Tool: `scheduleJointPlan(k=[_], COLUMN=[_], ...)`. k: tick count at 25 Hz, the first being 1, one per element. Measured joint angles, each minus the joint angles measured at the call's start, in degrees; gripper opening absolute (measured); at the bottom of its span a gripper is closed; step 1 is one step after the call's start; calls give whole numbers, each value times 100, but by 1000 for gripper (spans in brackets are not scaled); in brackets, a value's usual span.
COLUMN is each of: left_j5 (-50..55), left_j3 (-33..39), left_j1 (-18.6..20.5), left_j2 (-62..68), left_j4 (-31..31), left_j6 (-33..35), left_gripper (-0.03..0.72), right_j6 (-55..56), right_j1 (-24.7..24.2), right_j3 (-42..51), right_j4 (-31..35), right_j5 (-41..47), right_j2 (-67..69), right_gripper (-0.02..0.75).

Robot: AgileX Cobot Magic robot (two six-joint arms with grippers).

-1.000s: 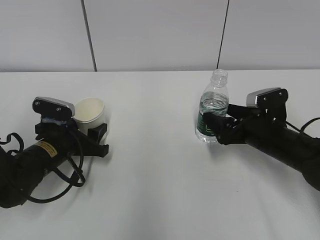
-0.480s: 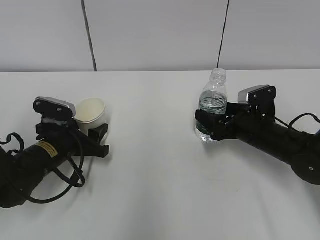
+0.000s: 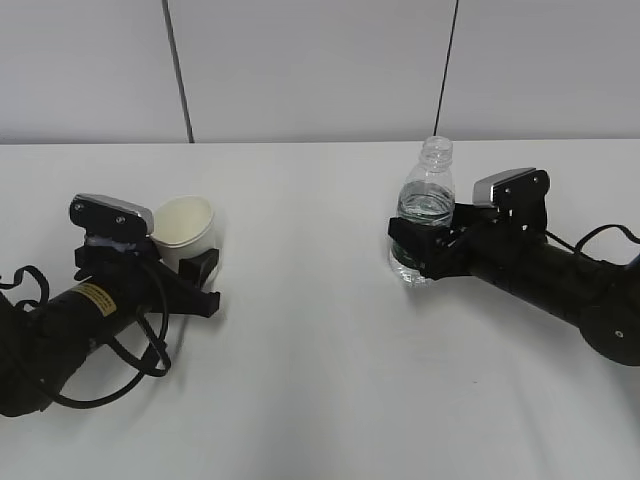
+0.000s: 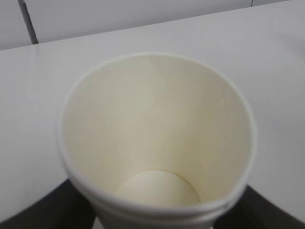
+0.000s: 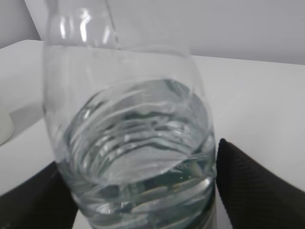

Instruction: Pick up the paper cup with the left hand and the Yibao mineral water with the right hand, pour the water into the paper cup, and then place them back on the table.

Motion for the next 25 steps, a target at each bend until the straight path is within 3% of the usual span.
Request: scheduleJointPlan(k=[10, 25], left_j5=[0, 0], left_j3=[0, 0], left_j1=[0, 0], left_j2=[0, 0], left_j4=[415, 1459], left_j6=[0, -403], left_gripper=[412, 412], right_j6=[0, 0], right_j1=[0, 0], right_j3=[-19, -19], right_j4=[-36, -2], right_j5=[0, 0], right_j2=[0, 0], right_gripper=[500, 491])
